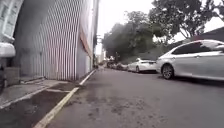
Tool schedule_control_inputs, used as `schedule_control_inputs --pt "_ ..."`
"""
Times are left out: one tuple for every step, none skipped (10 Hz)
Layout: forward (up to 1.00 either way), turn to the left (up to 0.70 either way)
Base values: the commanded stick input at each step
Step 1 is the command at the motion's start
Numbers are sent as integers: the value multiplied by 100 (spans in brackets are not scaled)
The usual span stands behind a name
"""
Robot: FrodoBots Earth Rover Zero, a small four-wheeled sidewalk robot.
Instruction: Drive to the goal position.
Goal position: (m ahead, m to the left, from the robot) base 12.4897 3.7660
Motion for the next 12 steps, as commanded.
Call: schedule_control_inputs --pt "70 0" --pt "70 0" --pt "70 13" --pt "70 14" --pt "70 3" --pt "70 0" --pt "70 0" --pt "70 0" --pt "70 0" --pt "70 0" --pt "70 0" --pt "70 0"
